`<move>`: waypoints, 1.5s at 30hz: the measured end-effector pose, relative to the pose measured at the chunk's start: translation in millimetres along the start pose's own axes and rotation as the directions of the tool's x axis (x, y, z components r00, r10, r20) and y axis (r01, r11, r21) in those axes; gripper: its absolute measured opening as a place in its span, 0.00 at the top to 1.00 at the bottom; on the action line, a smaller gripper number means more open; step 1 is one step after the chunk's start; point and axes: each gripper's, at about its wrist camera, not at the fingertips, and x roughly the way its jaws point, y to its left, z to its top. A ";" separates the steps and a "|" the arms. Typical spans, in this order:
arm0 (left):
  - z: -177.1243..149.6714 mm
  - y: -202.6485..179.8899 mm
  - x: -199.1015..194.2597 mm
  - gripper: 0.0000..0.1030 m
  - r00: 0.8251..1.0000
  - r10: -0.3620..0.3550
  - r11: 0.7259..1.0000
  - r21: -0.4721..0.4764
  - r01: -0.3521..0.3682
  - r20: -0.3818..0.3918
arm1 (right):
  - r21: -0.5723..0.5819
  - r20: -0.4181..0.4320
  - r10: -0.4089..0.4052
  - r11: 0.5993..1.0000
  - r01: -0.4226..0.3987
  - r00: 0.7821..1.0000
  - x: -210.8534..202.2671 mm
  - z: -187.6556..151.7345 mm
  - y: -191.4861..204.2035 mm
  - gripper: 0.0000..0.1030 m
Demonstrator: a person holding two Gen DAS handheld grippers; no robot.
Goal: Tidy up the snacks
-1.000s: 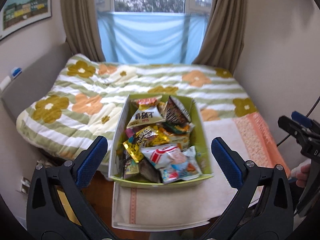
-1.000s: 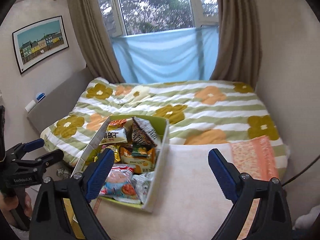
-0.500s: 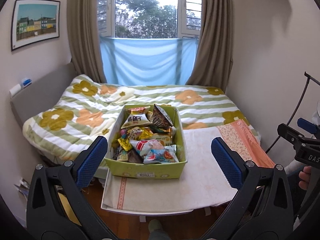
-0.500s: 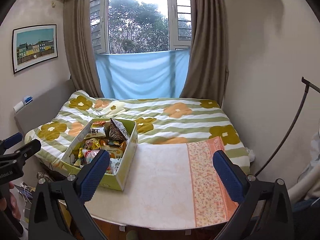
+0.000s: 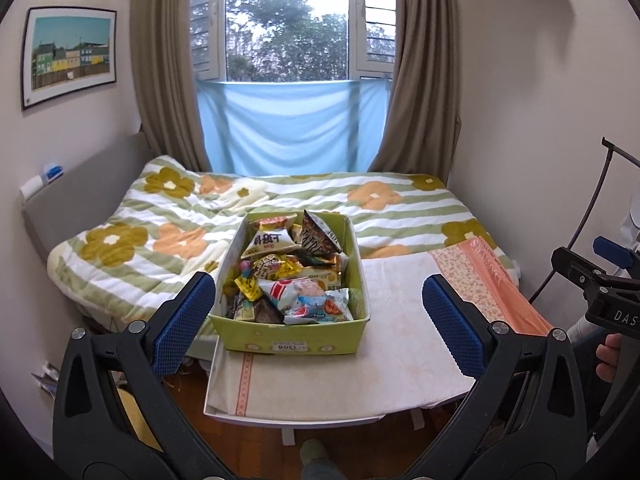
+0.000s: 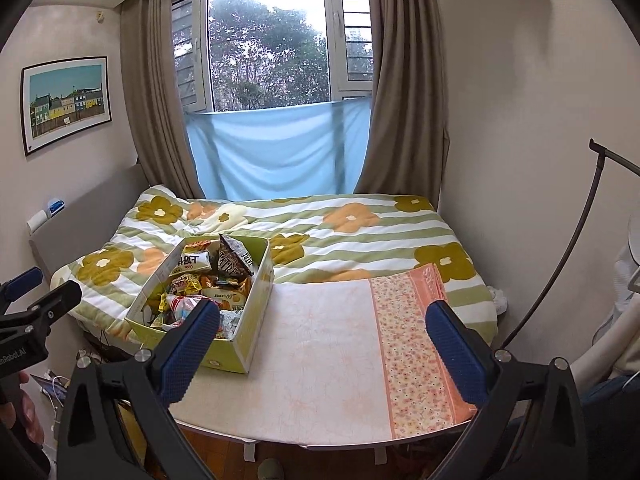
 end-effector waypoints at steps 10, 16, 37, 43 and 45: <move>-0.1 -0.6 1.4 0.00 1.000 0.003 1.000 -0.002 -0.003 0.001 | 0.004 -0.003 -0.005 1.000 0.005 1.000 -1.2 1.5 1.1 0.00; -0.1 -2.0 2.1 0.00 1.000 0.006 1.000 -0.002 -0.006 -0.001 | 0.013 -0.009 -0.015 1.000 0.015 1.000 -0.7 0.5 -1.6 0.00; -3.6 -3.2 13.4 0.00 1.000 -0.001 1.000 -0.023 0.000 -0.026 | 0.023 -0.023 -0.037 0.999 0.038 0.999 -1.8 -2.2 -7.5 0.00; -1.9 -6.8 11.8 0.00 1.000 0.025 1.000 -0.010 -0.025 0.002 | 0.025 -0.026 -0.044 0.999 0.045 0.999 0.0 -1.7 -8.1 0.00; -0.7 -8.5 8.5 0.00 0.998 0.058 0.998 0.000 -0.058 0.029 | 0.026 -0.025 -0.045 0.999 0.046 0.999 1.1 -1.4 -7.6 0.00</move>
